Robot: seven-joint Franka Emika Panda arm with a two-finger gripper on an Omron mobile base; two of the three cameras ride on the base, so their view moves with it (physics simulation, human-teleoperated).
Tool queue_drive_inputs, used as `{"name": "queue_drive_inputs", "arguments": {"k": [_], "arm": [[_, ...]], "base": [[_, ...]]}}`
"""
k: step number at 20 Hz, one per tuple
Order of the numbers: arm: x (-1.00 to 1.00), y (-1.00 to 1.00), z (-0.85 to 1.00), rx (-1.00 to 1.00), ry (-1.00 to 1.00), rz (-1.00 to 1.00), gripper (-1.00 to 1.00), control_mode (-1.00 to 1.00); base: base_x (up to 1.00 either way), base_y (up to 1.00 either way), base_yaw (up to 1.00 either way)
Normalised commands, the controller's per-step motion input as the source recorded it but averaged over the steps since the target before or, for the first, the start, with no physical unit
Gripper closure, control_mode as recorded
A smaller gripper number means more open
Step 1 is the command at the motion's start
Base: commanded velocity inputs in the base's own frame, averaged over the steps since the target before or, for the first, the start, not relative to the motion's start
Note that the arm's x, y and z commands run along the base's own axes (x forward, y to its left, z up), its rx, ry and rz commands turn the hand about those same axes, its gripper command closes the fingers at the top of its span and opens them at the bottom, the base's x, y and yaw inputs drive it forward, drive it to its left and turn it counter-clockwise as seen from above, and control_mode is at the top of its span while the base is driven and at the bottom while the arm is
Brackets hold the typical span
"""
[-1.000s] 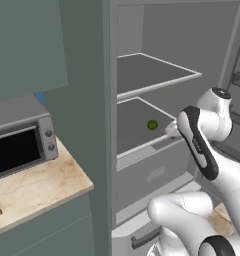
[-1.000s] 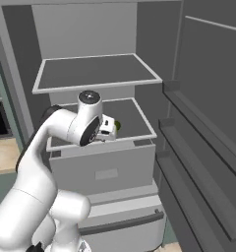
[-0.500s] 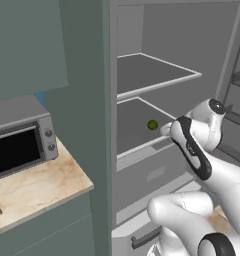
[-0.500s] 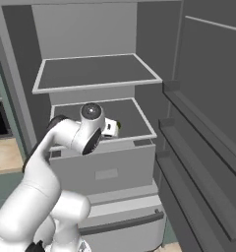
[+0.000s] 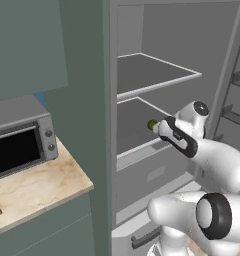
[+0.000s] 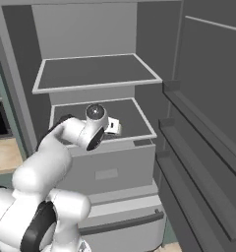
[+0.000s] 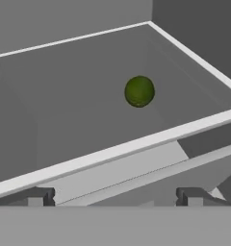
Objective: Open the fridge, remove the tangerine, lime, and steak, and place them on any counter.
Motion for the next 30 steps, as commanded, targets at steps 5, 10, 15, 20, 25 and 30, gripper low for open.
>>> {"name": "queue_drive_inputs", "arguments": {"k": [5,10,15,20,25,30], "arm": [[0.74,-0.1,-0.02,0.0,0.05,0.0,-1.0,-1.0],[0.71,-0.08,-0.24,0.0,0.0,0.0,-1.0,-1.0],[0.56,-0.02,-0.32,0.0,0.0,0.0,-1.0,-1.0],[0.39,0.0,-0.14,0.0,0.0,0.0,-1.0,-1.0],[0.39,0.0,-0.21,0.0,0.0,0.0,-1.0,-1.0],[0.43,0.0,-0.32,0.0,0.0,0.0,-1.0,-1.0]], "base": [[0.0,0.0,0.0],[0.0,0.0,0.0],[0.0,0.0,0.0],[0.0,0.0,0.0],[0.0,0.0,0.0],[0.0,0.0,0.0]]}}
